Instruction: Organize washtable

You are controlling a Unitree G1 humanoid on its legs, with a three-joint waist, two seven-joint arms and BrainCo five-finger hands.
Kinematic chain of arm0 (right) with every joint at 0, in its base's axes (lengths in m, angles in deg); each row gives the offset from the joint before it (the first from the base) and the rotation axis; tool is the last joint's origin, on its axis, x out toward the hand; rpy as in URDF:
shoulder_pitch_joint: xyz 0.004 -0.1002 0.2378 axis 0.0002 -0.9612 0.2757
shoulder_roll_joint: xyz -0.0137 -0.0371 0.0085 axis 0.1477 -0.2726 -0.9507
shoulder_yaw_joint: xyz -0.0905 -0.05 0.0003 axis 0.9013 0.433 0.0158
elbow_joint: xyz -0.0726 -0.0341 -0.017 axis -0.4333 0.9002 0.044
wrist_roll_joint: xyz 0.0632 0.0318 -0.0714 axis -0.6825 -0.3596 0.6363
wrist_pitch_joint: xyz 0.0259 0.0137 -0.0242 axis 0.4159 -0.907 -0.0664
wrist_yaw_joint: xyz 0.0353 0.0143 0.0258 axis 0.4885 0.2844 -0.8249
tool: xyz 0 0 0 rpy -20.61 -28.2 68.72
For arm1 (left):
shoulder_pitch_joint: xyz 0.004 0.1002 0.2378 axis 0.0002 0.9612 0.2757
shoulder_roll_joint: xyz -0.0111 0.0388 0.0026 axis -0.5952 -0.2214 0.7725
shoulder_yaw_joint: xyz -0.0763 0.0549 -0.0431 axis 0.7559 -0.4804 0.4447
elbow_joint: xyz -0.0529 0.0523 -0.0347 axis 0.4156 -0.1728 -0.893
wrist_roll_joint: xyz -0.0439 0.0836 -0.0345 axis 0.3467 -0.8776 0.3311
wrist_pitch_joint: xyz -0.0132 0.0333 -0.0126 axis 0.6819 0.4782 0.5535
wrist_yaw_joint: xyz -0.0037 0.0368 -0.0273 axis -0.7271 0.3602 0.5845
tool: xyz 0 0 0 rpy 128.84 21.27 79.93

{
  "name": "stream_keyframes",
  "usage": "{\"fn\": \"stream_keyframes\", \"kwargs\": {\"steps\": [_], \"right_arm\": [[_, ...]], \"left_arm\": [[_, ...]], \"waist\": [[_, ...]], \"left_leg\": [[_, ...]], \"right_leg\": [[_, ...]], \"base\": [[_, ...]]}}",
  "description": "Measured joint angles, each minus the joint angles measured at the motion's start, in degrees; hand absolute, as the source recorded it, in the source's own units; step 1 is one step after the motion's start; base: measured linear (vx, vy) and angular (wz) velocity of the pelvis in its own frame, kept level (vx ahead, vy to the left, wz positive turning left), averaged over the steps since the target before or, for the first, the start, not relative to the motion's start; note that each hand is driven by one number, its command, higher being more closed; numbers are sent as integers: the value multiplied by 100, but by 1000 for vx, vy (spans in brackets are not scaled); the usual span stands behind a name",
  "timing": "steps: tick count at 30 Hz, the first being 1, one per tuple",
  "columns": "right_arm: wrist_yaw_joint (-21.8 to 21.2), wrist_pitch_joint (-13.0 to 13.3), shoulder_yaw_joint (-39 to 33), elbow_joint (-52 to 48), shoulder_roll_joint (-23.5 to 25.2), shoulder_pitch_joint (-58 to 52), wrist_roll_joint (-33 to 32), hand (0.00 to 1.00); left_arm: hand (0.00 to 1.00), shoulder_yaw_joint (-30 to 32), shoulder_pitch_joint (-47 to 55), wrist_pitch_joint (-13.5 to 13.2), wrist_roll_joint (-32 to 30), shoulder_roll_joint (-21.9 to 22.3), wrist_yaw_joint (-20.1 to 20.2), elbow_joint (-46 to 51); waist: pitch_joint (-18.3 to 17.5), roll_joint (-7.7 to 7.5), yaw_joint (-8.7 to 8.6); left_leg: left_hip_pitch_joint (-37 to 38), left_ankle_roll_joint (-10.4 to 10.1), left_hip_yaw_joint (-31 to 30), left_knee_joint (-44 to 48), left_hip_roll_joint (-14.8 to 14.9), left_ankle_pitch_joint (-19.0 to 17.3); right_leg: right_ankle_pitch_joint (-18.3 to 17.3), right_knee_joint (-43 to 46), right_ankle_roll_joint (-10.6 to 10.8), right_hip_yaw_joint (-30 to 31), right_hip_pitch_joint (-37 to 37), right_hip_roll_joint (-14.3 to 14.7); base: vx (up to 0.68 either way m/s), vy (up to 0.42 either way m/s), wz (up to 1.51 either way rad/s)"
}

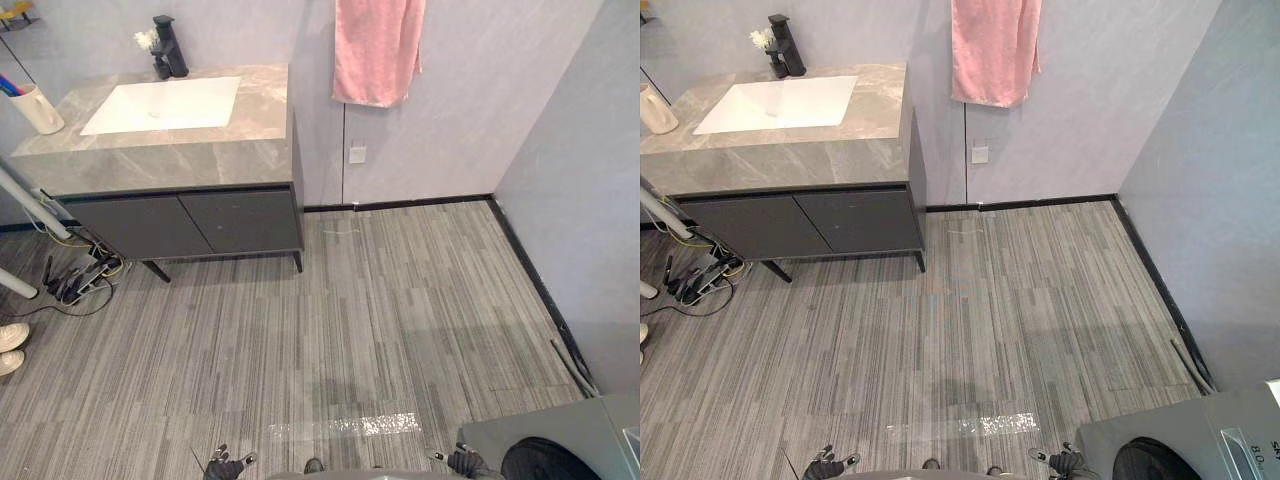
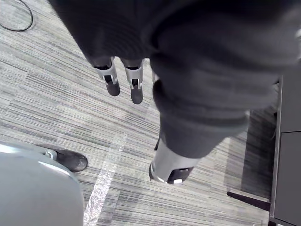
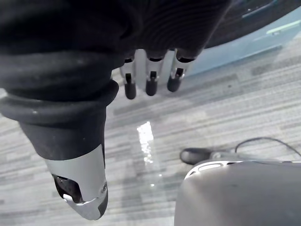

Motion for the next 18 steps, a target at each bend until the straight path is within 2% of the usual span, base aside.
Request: {"fn": "stream_keyframes", "kwargs": {"steps": [4,18], "right_arm": [[1,1,1,-1,6,8,0,0],[1,3,-67,-8,30,18,0,0]], "left_arm": [[0,1,0,-1,1,-8,5,1],[0,4,-6,-8,0,-11,4,10]], "waist": [[32,-11,3],[31,-14,1]], "left_leg": [[19,46,45,-62,31,30],[54,45,89,-63,107,30]], "right_leg": [[64,-103,-78,3,1,46],[42,-183,-45,-13,110,128]], "base": [[-58,-18,-3],[11,-20,0]]}}
